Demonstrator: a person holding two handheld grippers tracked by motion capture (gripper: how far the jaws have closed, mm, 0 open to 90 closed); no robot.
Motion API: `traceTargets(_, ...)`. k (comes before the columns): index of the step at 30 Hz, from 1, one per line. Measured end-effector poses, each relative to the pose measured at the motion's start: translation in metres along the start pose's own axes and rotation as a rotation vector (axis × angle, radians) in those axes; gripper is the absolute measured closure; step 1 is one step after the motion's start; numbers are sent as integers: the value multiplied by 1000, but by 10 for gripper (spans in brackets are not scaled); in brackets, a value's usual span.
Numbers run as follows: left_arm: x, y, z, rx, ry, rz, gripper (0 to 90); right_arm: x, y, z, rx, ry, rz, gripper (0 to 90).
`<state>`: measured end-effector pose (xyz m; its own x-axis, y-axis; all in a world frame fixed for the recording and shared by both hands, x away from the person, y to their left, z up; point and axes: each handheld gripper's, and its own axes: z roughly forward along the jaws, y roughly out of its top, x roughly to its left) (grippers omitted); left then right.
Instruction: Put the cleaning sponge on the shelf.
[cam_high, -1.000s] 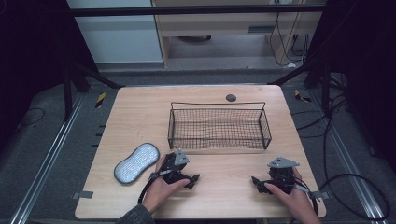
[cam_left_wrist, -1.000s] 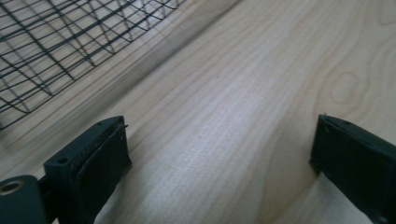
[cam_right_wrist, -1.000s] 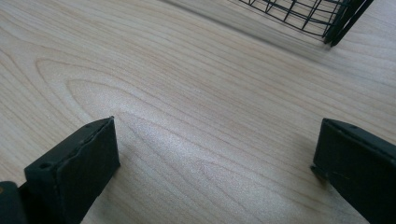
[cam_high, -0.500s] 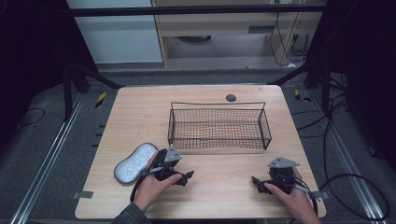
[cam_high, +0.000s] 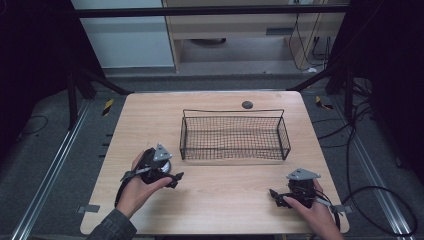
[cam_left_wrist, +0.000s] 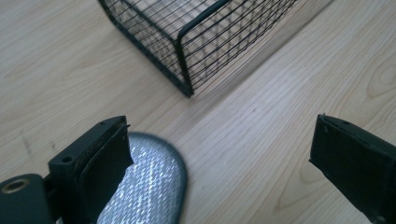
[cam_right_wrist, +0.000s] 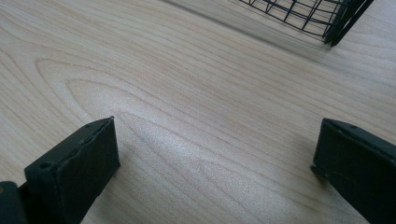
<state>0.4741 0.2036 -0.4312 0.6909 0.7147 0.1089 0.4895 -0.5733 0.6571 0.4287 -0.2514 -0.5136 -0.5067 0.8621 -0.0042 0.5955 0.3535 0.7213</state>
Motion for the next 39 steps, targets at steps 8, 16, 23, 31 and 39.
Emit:
traceTargets(8, 26, -18, -2, 101, 27, -12, 36, 0, 0, 0, 0, 0, -2, 3)
traceTargets(16, 42, -28, -3, 130, 36, -51, 38, 0, 0, 0, 0, 0, -2, 3)
traceTargets(23, 53, -31, -4, 168, 11, -57, 45, 0, 0, 0, 0, 0, -2, 3)
traceTargets(31, 58, -34, 4, 228, 2, -30, 40, 0, 0, 0, 0, 0, -2, 3)
traceTargets(39, 69, -41, 14, 318, -21, -39, 37, 0, 0, 0, 0, 0, -2, 3)
